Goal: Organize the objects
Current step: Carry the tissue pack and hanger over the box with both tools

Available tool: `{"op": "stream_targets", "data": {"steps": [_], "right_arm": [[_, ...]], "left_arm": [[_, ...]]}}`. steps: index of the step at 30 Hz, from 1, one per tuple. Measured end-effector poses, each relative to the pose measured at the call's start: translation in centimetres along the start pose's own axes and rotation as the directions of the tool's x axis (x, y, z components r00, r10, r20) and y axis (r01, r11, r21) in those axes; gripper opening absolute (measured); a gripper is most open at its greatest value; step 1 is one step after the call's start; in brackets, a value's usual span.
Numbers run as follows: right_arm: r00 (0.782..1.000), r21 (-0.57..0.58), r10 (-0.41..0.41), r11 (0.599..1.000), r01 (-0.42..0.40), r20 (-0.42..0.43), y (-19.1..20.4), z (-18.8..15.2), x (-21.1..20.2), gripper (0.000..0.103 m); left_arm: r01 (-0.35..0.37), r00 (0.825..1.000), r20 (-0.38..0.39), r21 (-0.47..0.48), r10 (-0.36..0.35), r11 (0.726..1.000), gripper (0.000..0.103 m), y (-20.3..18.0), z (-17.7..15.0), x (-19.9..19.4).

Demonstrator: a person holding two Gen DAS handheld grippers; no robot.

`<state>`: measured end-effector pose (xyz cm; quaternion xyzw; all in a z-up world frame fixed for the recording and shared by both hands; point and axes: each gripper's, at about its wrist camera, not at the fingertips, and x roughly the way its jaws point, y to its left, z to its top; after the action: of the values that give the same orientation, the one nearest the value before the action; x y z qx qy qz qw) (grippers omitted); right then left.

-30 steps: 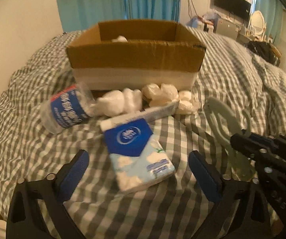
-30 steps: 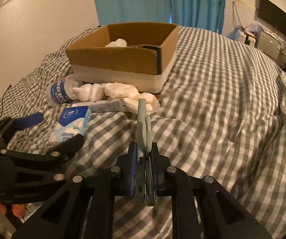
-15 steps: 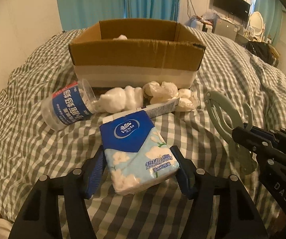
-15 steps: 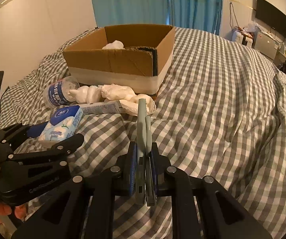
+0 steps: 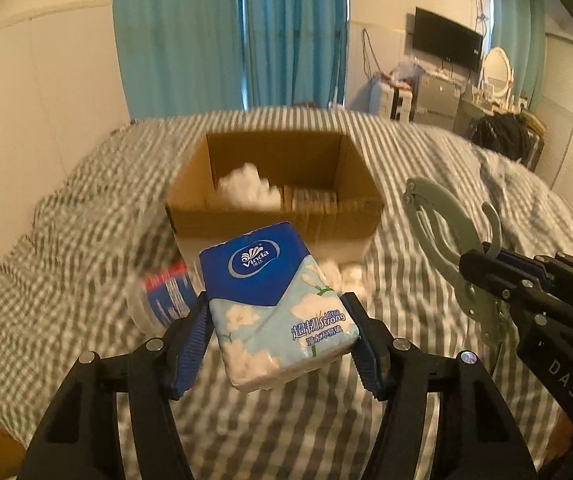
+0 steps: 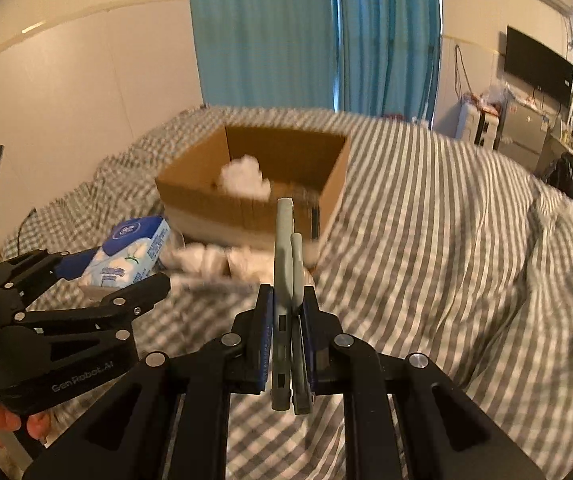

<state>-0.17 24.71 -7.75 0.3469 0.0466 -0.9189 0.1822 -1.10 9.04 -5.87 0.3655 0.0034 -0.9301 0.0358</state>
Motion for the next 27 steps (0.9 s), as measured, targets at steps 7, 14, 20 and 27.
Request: {"op": "stream_targets", "data": {"steps": [7,14,20,27], "right_arm": [[0.992,-0.042,0.031,0.999,-0.026,0.119,0.2,5.8,-2.1,0.013],[0.977,-0.093,0.062,0.995,-0.044,0.203,0.5,11.4,-1.7,0.013],[0.974,-0.087,0.045,0.996,-0.027,0.22,-0.7,15.8,1.7,0.013],[0.984,-0.037,0.038,0.999,-0.032,0.173,-2.8,18.5,7.9,0.013]], "left_arm": [[0.024,0.996,0.089,-0.023,-0.022,0.999,0.065,1.2,6.3,-1.0],[0.015,0.99,0.142,0.007,-0.016,1.0,0.065,1.8,12.1,0.8],[-0.021,0.989,0.145,0.018,0.018,1.0,0.065,2.9,15.4,4.5],[-0.011,0.995,0.103,0.043,0.006,0.999,0.065,3.2,15.7,9.7]]}}
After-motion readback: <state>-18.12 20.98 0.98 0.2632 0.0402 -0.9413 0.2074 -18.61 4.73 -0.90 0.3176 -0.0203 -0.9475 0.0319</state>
